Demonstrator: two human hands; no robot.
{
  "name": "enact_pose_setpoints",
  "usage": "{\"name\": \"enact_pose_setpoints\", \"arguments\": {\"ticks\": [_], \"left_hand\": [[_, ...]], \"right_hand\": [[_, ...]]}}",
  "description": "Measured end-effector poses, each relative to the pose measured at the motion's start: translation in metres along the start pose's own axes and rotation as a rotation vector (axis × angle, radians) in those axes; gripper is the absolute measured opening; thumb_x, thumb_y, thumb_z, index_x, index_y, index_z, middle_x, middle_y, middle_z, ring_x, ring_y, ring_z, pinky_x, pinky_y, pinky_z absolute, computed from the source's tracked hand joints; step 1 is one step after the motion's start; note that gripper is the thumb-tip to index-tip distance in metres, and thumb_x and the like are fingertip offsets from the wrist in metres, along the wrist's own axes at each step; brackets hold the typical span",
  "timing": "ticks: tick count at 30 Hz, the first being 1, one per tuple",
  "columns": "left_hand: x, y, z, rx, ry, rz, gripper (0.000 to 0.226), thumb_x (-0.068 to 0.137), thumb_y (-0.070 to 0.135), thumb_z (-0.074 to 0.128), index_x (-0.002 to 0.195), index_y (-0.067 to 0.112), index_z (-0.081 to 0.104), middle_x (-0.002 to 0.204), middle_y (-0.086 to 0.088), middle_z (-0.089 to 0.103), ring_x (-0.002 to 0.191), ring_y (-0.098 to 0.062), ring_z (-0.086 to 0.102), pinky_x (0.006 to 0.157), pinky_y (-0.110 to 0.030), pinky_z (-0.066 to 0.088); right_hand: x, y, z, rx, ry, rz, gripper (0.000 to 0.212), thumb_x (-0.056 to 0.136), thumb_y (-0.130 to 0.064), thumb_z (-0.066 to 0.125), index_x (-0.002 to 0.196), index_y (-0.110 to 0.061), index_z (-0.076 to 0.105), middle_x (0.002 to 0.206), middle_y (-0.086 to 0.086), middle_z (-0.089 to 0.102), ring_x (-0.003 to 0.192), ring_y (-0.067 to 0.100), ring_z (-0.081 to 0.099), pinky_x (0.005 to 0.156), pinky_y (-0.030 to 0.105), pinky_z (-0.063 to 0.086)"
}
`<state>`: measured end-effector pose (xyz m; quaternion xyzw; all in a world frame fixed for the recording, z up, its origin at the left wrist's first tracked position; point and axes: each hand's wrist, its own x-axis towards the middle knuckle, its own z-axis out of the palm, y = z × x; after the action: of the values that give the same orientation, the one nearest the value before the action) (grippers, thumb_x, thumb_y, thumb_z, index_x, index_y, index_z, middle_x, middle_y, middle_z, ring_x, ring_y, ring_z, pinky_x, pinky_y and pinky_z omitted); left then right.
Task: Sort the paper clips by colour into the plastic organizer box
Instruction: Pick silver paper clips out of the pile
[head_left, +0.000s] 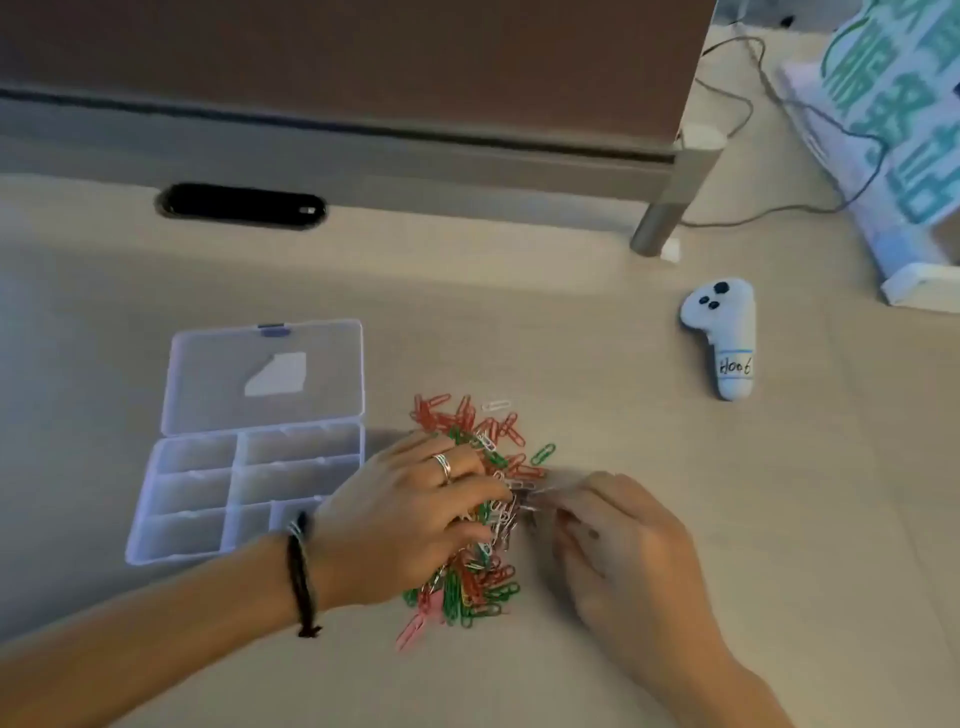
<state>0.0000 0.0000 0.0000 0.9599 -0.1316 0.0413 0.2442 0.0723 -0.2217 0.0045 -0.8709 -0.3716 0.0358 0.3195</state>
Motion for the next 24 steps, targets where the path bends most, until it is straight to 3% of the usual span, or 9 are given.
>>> {"name": "enact_pose_setpoints", "arguments": {"ticks": [3,6,9,13,17,20,22,24], "left_hand": [[-0.009,-0.008,0.007,0.130,-0.027,0.154,0.028,0.092,0.040,0.066,0.112,0.021,0.071,0.107,0.007,0.064,0.099,-0.015,0.056,0.087,-0.034,0.045],[-0.015,-0.010,0.018,0.176,0.056,0.239,0.015,0.092,0.031,0.067,0.098,0.020,0.074,0.104,0.005,0.066,0.098,-0.018,0.057,0.084,-0.039,0.046],[-0.017,-0.010,0.024,0.164,0.142,0.242,0.009,0.092,0.022,0.066,0.088,0.019,0.073,0.095,0.006,0.066,0.089,-0.019,0.058,0.079,-0.038,0.046],[-0.016,-0.008,0.026,0.223,0.191,0.198,0.007,0.086,0.027,0.072,0.081,0.023,0.069,0.087,0.011,0.064,0.084,-0.017,0.055,0.078,-0.039,0.044],[-0.017,0.004,0.018,0.104,0.211,0.070,0.007,0.079,0.029,0.077,0.078,0.026,0.070,0.078,0.016,0.064,0.080,-0.008,0.056,0.076,-0.034,0.047],[-0.015,0.011,0.011,-0.095,0.243,-0.167,0.009,0.075,0.024,0.084,0.075,0.026,0.075,0.068,0.015,0.068,0.064,-0.003,0.060,0.066,-0.029,0.049],[-0.012,0.007,0.006,-0.343,0.236,-0.312,0.016,0.074,0.012,0.085,0.083,0.022,0.076,0.066,0.008,0.070,0.058,-0.003,0.058,0.064,-0.026,0.049],[-0.009,0.003,0.001,-0.562,0.223,-0.384,0.028,0.077,0.002,0.081,0.100,0.016,0.076,0.074,-0.008,0.073,0.063,-0.015,0.065,0.070,-0.033,0.057]], "right_hand": [[0.004,0.000,0.025,-0.020,-0.013,-0.081,0.021,0.085,-0.022,0.066,0.105,-0.024,0.070,0.106,-0.011,0.065,0.095,0.018,0.062,0.076,0.037,0.054],[-0.001,0.012,0.044,-0.020,0.031,-0.133,0.020,0.085,-0.017,0.069,0.105,-0.020,0.071,0.104,-0.007,0.066,0.095,0.021,0.062,0.077,0.040,0.052],[-0.006,0.019,0.049,0.001,0.112,-0.168,0.018,0.085,-0.013,0.070,0.102,-0.019,0.072,0.102,-0.008,0.065,0.093,0.018,0.061,0.079,0.037,0.051],[-0.007,0.020,0.052,0.004,0.150,-0.201,0.018,0.084,-0.015,0.072,0.100,-0.021,0.072,0.094,-0.010,0.062,0.085,0.012,0.058,0.076,0.030,0.049],[-0.004,0.022,0.053,0.067,0.197,-0.139,0.017,0.081,-0.019,0.075,0.097,-0.027,0.075,0.088,-0.014,0.060,0.081,0.004,0.058,0.073,0.020,0.044],[-0.005,0.020,0.053,0.087,0.226,-0.114,0.019,0.080,-0.016,0.076,0.095,-0.027,0.077,0.086,-0.014,0.061,0.077,0.003,0.056,0.072,0.021,0.044],[-0.004,0.017,0.051,0.071,0.216,-0.137,0.018,0.080,-0.016,0.075,0.094,-0.027,0.077,0.087,-0.012,0.062,0.078,0.004,0.056,0.073,0.024,0.045],[-0.002,0.013,0.048,0.008,0.122,-0.186,0.016,0.080,-0.023,0.073,0.095,-0.028,0.077,0.091,-0.010,0.064,0.084,0.009,0.058,0.078,0.032,0.048]]}}
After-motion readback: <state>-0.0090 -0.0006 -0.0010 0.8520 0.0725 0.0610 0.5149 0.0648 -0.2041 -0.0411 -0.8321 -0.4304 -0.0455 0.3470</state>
